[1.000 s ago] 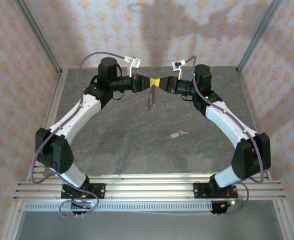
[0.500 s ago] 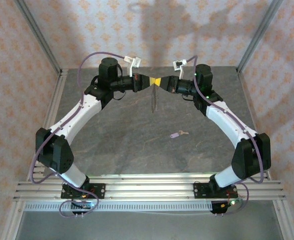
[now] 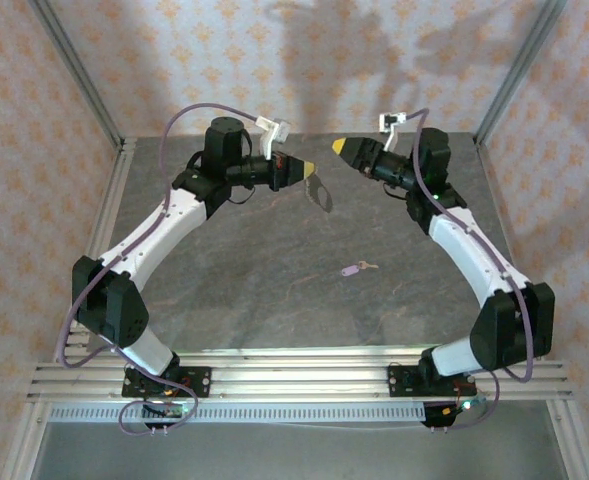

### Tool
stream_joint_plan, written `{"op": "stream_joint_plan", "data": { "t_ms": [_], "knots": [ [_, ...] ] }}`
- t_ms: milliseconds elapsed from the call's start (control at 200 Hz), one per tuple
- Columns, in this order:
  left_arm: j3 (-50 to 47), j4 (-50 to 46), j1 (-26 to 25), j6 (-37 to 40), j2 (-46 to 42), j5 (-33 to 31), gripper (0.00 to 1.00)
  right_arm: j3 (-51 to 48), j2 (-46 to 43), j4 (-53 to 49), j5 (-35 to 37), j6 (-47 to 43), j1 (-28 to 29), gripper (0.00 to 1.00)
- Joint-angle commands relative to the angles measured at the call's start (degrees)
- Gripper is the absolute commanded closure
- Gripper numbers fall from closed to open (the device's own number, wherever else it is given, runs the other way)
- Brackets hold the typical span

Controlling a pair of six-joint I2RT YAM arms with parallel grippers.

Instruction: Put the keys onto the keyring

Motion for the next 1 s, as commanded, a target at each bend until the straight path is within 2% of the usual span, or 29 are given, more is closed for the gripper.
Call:
{"op": "stream_joint_plan", "data": {
  "t_ms": [0,275,480,706,991],
  "knots": [
    [3.0,-3.5,-0.1,8.7,-1.4,-1.1,1.00,-2.5,-2.6,4.2,2.0,2.9,0.1,0.49],
    [3.7,-4.3,0.3,16.6,-2.2,4.4,1.00,-5.4,-2.3,9.0,-4.1,3.3,0.2,0.50],
    [4.6,-4.3,0.3,17.1,-2.2,7.1,1.00,-6.2,-0.7,14.0,-8.2,4.0,0.5,0.50],
    [5.9,-5.0,0.3,16.8,-1.6,10.1,1.00,-5.1,1.5,14.9,-12.0,2.7,2.3,0.51],
    [7.5,-6.4,0.5,16.8,-0.7,11.7,1.00,-5.5,1.2,14.1,-13.7,1.2,3.7,0.58]
  ]
}}
